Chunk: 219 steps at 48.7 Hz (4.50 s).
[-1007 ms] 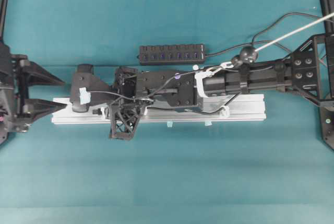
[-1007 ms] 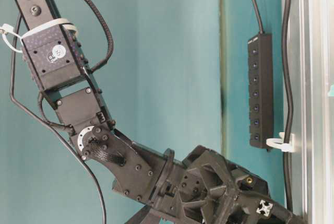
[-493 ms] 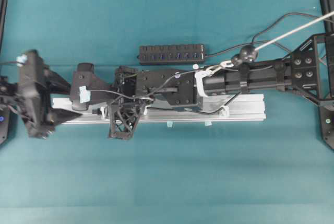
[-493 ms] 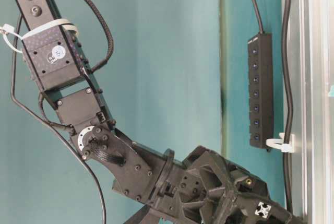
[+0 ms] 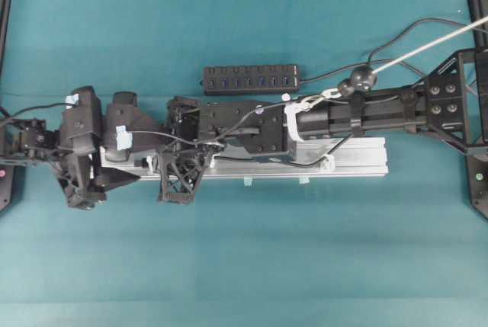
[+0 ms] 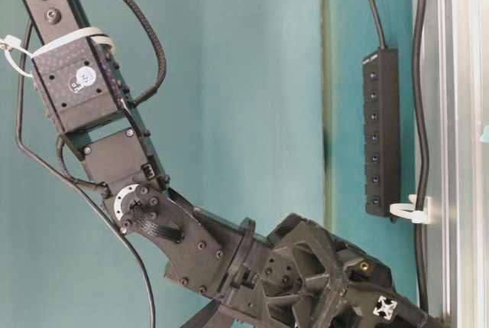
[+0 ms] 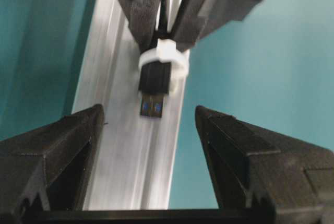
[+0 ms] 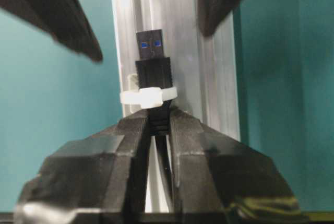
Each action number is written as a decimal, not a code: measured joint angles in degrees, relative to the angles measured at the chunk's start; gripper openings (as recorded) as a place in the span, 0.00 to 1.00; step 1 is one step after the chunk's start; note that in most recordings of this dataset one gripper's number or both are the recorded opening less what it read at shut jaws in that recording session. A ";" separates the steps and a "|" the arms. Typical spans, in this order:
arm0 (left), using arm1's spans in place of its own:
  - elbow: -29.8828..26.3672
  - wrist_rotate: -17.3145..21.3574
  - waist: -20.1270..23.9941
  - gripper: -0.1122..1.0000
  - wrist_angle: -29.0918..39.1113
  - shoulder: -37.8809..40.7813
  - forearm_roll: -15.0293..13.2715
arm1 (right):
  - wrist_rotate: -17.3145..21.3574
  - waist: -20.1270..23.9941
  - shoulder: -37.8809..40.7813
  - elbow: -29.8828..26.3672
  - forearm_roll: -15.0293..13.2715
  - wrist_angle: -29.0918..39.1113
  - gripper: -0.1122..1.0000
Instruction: Pass the USB cable through three rings with both arms.
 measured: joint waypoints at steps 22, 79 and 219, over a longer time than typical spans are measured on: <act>1.14 0.00 0.00 0.77 -4.92 1.93 0.00 | 0.00 0.00 0.00 0.09 0.00 -0.62 0.04; 4.48 0.44 0.00 0.68 -15.73 3.43 -0.09 | 0.18 0.00 0.00 0.00 0.09 -1.23 0.04; 5.63 2.37 -0.70 0.32 12.92 -29.88 0.00 | 0.53 -1.32 -33.75 41.31 -2.64 -25.75 0.87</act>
